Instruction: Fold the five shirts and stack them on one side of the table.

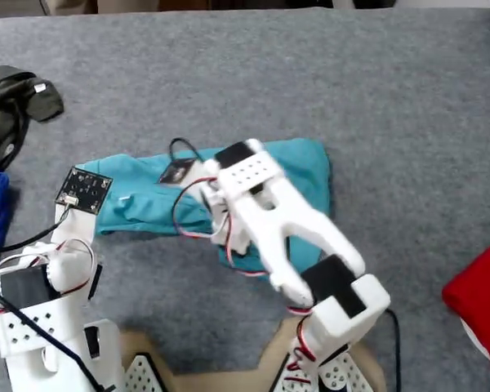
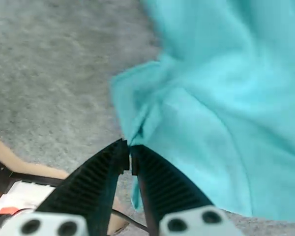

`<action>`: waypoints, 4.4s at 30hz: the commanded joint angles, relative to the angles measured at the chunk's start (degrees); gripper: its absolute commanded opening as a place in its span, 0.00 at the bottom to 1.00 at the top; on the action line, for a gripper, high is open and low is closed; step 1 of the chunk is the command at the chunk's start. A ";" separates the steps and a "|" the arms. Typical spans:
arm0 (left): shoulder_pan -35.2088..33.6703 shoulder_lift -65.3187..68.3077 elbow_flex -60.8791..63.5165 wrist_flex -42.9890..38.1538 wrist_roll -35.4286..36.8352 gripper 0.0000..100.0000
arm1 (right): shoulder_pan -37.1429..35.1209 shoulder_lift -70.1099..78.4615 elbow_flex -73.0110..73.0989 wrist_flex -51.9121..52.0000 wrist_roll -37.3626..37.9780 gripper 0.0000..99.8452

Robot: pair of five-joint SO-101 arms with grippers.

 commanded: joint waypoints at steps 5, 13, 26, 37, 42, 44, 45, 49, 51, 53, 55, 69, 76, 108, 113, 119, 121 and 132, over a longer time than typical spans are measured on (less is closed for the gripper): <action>-0.35 -0.40 -0.09 3.34 -0.18 0.02 | -5.58 -3.65 0.48 0.79 0.18 0.04; -0.62 -0.40 -0.09 3.34 -0.18 0.02 | -5.58 -4.09 2.15 2.20 0.53 0.17; -0.70 -0.40 -0.09 3.34 -0.18 0.02 | -4.79 -11.03 17.10 -6.15 7.12 0.18; -0.26 -0.31 -0.09 3.08 -0.18 0.02 | 3.12 -5.14 20.79 -14.77 8.26 0.24; -0.26 -0.31 -0.09 3.34 -0.18 0.02 | 1.89 0.75 19.74 -16.88 8.53 0.20; -0.35 -0.40 -0.09 3.34 -0.18 0.02 | 1.63 1.54 19.12 -16.35 8.26 0.15; -0.35 -0.40 -0.09 3.34 -0.18 0.02 | 1.63 1.54 19.12 -16.44 8.26 0.13; -0.26 -0.40 -0.09 3.34 -0.18 0.02 | 1.98 1.63 19.30 -17.23 8.09 0.06; -0.26 -0.40 -0.09 3.34 -0.26 0.02 | 2.24 1.27 19.12 -17.23 6.86 0.04; -0.26 -0.40 -0.09 3.25 -0.26 0.02 | 3.03 1.10 18.33 -17.23 4.75 0.03; -0.26 -0.40 -0.09 3.25 -0.26 0.02 | 4.00 1.10 16.57 -16.70 3.52 0.03; -0.26 -0.40 -0.18 3.34 -2.73 0.02 | 12.09 -7.08 -7.69 -2.64 5.45 0.03; -0.26 -0.40 -0.18 3.34 -3.43 0.02 | 15.43 -2.15 -18.51 -2.99 11.16 0.03; -0.26 -0.40 -0.09 3.43 -3.34 0.02 | 11.30 -2.86 -27.82 15.47 20.13 0.08; -0.26 -0.40 -0.09 3.16 -3.34 0.02 | 10.24 -19.38 -6.55 13.19 18.64 0.12; -0.18 -0.40 -0.09 3.08 -3.34 0.02 | 10.42 -25.36 9.63 5.27 14.51 0.12; -0.18 -0.40 -0.09 3.08 -3.34 0.02 | 10.42 -25.36 12.44 1.67 14.07 0.12; -0.18 -0.40 -0.09 3.16 -3.43 0.02 | 12.35 -21.76 16.84 -11.87 9.41 0.12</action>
